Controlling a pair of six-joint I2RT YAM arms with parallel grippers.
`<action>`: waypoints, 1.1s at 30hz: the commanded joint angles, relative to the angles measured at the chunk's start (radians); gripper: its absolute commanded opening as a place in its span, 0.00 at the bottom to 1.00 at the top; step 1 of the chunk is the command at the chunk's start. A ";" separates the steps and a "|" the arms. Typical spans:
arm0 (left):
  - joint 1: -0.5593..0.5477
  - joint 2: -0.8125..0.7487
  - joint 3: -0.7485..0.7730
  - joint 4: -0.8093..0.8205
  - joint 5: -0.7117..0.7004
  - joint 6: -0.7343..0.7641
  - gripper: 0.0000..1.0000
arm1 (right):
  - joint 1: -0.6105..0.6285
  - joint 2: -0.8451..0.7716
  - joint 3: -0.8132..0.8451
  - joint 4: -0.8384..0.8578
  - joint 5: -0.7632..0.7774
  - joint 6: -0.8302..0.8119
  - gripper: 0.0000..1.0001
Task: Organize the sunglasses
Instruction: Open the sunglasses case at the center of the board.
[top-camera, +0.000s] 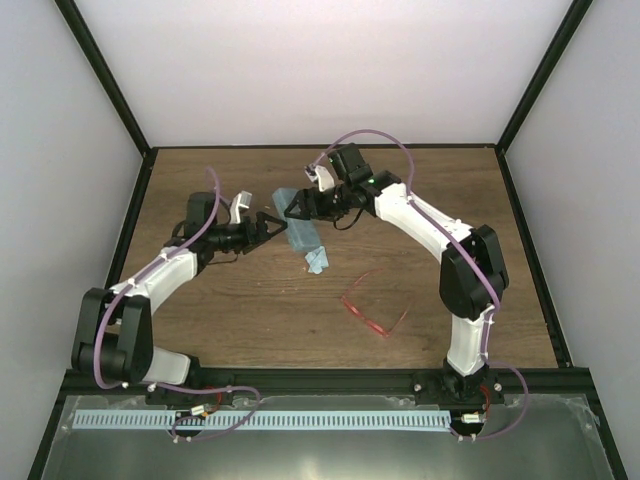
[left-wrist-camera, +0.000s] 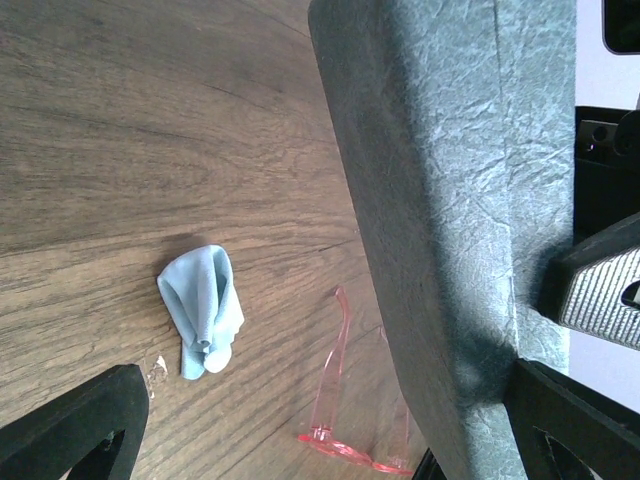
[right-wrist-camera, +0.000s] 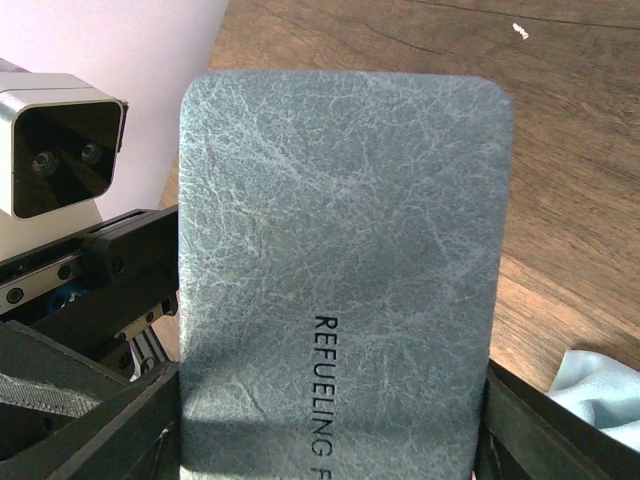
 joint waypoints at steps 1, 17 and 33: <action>-0.030 0.036 0.023 -0.023 -0.026 0.029 1.00 | 0.028 -0.004 0.065 0.054 -0.109 0.020 0.69; -0.050 0.206 -0.008 0.010 -0.203 -0.038 1.00 | 0.028 -0.083 -0.037 0.208 -0.306 0.093 0.68; -0.015 -0.176 0.044 -0.429 -0.387 0.104 1.00 | 0.013 0.088 -0.043 0.190 -0.381 0.036 0.73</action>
